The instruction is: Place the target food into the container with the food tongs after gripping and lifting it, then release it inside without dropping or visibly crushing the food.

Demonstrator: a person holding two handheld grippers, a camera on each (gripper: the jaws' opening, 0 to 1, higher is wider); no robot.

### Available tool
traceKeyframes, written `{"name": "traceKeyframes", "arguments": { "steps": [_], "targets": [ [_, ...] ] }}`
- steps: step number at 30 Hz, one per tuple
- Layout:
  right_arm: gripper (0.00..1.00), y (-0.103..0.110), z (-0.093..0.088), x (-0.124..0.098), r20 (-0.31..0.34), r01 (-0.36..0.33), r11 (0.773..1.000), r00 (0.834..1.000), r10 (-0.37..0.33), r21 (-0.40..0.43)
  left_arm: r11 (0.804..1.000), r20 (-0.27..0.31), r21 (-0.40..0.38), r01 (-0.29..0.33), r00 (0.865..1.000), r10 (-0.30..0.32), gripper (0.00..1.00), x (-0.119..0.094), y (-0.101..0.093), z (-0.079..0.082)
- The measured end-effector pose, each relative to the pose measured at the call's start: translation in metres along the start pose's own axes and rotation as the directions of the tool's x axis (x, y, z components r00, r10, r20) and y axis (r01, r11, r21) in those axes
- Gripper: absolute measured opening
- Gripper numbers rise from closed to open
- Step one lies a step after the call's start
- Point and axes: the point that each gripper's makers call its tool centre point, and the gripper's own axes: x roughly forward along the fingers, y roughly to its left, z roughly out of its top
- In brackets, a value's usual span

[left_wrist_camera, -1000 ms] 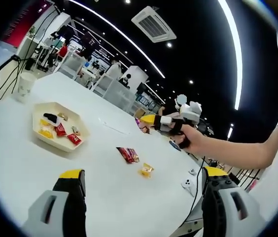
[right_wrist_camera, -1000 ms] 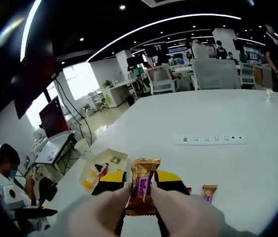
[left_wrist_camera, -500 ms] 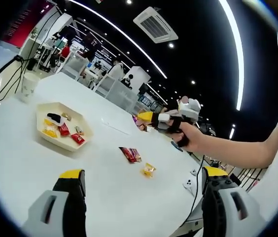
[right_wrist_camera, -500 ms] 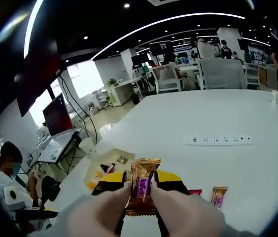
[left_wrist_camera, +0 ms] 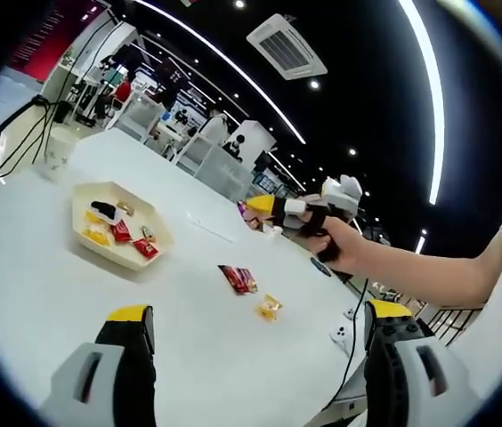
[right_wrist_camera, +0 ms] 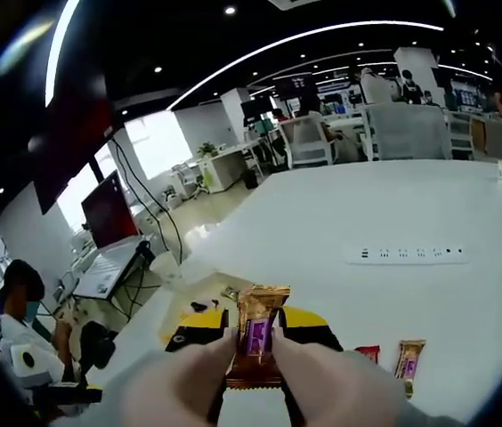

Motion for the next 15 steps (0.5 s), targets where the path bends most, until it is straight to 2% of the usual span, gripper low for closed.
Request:
{"name": "traceKeyframes", "arguments": {
  "steps": [6,10,15],
  "targets": [
    [0.21,0.007,0.002,0.006,-0.008,-0.012,1.0,1.0,0.012,-0.018,1.0,0.006,-0.001,0.0,1.0,0.0,0.99,0.0,0.001,0.001],
    [0.21,0.009,0.004,0.008,-0.012,-0.017,1.0,1.0,0.016,-0.026,1.0,0.047,0.007,0.003,0.999,-0.003,0.99,-0.002,0.002,0.009],
    [0.21,0.014,0.007,0.014,-0.016,-0.026,0.999,1.0,0.026,-0.038,1.0,0.039,-0.004,0.007,0.999,-0.007,0.99,-0.002,0.004,0.008]
  ]
}}
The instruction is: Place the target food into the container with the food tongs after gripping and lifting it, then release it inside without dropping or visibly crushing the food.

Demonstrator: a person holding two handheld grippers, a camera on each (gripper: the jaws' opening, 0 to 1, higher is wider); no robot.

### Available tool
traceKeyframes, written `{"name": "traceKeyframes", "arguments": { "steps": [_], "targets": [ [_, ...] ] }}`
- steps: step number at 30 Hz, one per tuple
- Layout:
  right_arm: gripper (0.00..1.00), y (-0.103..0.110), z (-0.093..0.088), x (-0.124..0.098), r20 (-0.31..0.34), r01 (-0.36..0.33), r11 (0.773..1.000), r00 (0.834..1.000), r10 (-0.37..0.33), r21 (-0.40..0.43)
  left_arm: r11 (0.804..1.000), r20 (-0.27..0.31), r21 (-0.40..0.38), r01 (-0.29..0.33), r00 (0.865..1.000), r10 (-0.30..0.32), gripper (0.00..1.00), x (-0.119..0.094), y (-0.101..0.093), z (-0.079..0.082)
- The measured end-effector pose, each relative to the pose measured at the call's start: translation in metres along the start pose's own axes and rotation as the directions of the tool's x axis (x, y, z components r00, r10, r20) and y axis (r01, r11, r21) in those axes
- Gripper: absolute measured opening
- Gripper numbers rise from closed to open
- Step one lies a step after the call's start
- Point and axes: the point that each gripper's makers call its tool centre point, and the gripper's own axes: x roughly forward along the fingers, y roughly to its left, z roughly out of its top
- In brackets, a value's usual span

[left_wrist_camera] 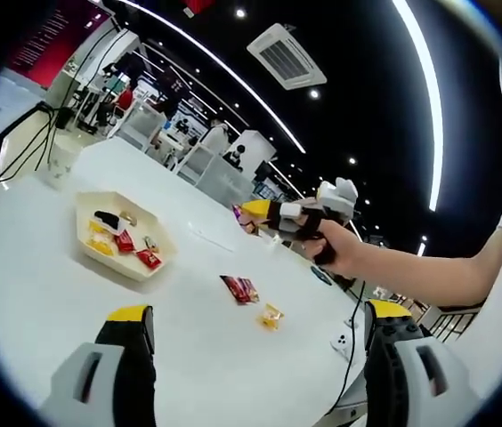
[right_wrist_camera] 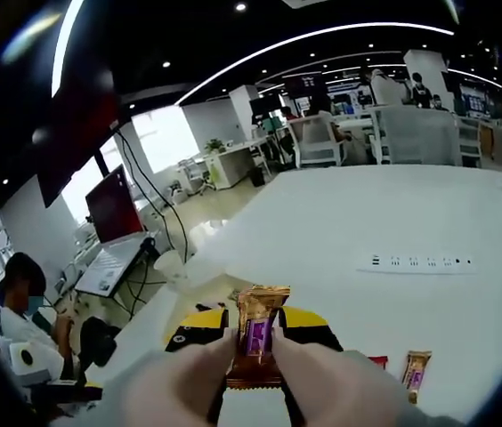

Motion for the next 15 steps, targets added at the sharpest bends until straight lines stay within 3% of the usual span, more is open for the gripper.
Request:
{"name": "traceKeyframes", "arguments": {
  "steps": [15],
  "targets": [
    [0.22,0.017,0.001,0.016,-0.019,-0.034,0.999,0.999,0.034,-0.024,1.0,-0.005,-0.01,-0.014,1.0,0.014,0.99,-0.005,0.006,0.001]
  ]
}}
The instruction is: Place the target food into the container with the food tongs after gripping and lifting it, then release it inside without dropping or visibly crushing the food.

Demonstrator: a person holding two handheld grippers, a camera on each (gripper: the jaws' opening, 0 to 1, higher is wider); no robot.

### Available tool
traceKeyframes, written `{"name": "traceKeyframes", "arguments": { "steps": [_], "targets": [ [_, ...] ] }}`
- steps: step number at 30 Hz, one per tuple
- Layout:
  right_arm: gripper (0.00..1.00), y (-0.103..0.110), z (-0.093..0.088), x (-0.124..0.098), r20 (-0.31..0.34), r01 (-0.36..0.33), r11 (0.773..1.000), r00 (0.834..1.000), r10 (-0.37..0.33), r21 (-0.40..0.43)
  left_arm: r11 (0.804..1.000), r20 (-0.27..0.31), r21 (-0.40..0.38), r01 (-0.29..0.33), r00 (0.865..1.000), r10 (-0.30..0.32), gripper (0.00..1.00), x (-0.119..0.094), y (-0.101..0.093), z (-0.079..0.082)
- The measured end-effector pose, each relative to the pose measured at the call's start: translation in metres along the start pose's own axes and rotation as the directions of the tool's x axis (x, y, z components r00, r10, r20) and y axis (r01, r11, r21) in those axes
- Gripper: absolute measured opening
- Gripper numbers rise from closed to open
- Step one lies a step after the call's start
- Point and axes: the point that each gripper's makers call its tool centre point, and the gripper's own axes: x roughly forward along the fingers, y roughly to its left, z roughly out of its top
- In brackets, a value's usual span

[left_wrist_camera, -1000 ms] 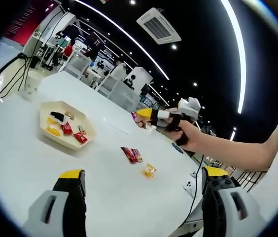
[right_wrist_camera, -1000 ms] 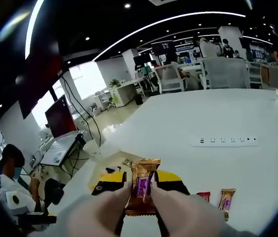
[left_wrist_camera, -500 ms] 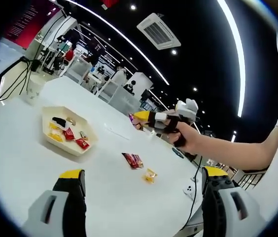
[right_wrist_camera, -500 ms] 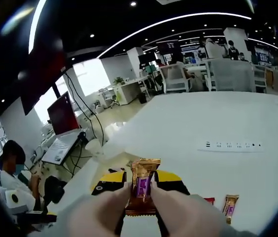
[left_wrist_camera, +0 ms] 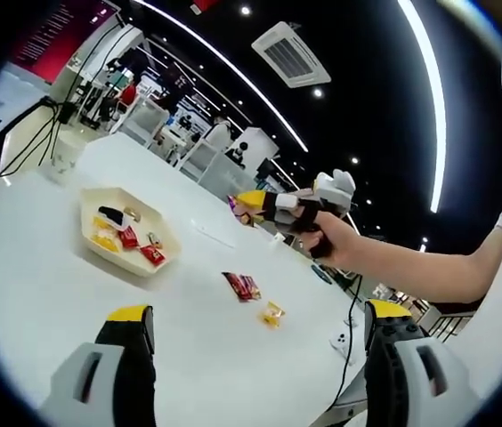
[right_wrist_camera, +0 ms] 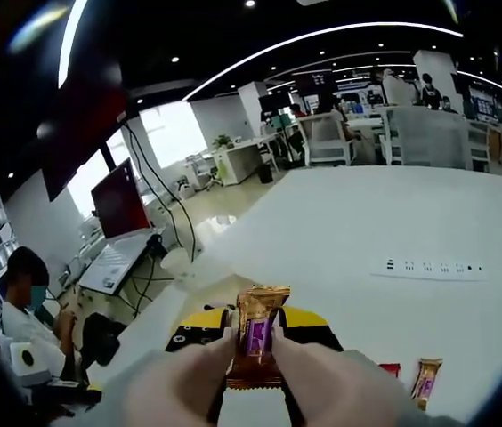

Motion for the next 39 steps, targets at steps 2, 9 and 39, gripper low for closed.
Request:
{"name": "traceKeyframes", "arguments": {
  "steps": [2,9,39],
  "targets": [
    [0.22,0.002,0.0,0.002,-0.006,-0.003,1.0,1.0,0.003,-0.004,1.0,0.004,0.002,-0.003,1.0,0.003,0.99,-0.001,0.001,0.002],
    [0.22,0.011,0.004,0.01,-0.017,-0.022,0.999,1.0,0.021,-0.027,1.0,0.015,-0.007,-0.017,1.0,0.017,0.99,-0.005,0.006,0.004],
    [0.22,0.057,0.03,0.045,-0.036,-0.12,0.985,0.993,0.117,-0.121,0.998,0.055,-0.017,-0.054,0.997,0.055,0.99,-0.017,0.013,0.006]
  ]
}}
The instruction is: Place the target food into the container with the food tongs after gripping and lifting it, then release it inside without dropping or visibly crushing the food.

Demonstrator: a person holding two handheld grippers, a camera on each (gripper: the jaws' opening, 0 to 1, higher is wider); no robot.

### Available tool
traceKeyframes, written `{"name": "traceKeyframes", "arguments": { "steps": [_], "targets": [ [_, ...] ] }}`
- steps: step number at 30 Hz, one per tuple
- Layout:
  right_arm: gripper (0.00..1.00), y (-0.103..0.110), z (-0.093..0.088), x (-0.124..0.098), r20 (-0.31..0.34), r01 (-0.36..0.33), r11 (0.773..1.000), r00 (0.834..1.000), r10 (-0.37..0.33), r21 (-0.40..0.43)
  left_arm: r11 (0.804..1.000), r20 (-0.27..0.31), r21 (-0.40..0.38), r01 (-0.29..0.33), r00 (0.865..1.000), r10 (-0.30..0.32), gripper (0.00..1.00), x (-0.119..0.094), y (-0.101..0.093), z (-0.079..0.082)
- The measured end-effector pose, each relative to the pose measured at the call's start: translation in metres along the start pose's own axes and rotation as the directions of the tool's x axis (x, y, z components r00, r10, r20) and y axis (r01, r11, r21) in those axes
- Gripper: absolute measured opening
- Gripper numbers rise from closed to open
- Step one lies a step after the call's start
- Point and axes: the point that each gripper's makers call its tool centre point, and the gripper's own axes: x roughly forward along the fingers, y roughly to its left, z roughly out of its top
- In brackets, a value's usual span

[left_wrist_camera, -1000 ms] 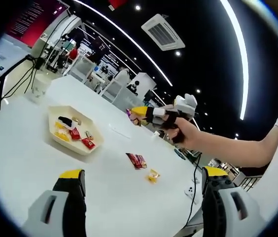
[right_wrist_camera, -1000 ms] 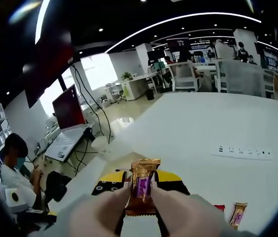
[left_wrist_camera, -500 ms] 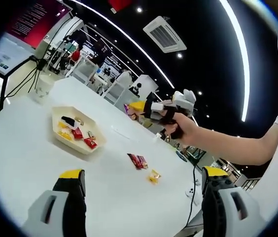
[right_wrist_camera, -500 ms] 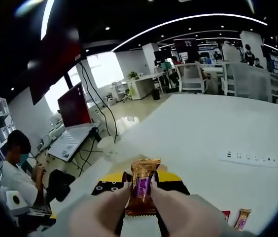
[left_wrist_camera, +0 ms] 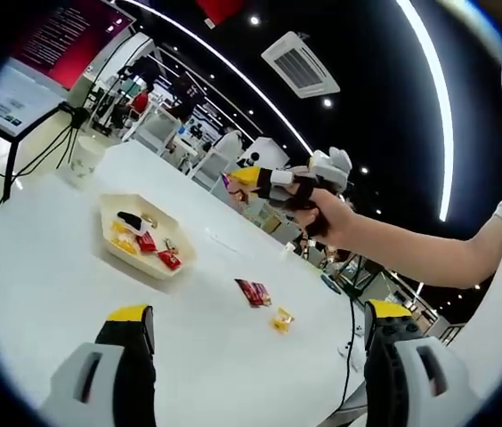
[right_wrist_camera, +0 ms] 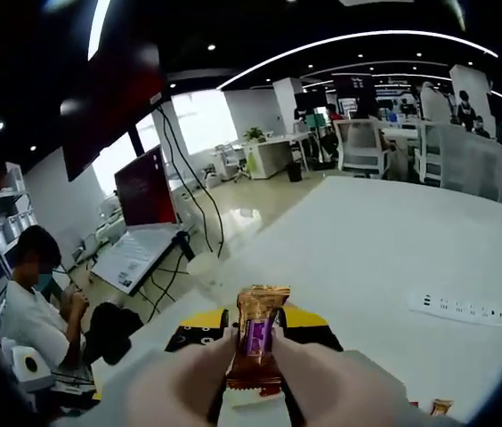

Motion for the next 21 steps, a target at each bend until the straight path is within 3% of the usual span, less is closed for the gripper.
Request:
{"name": "traceKeyframes", "arguments": {
  "steps": [10,21],
  "targets": [
    [0.22,-0.005,0.013,0.016,-0.002,-0.014,1.0,1.0,0.014,-0.022,1.0,0.015,-0.004,-0.023,1.0,0.023,0.99,-0.005,0.009,0.004],
    [0.22,0.003,0.021,0.031,-0.002,-0.032,0.999,0.999,0.032,-0.027,0.999,0.02,-0.009,-0.037,0.999,0.037,0.99,-0.007,0.013,0.007]
  ]
}}
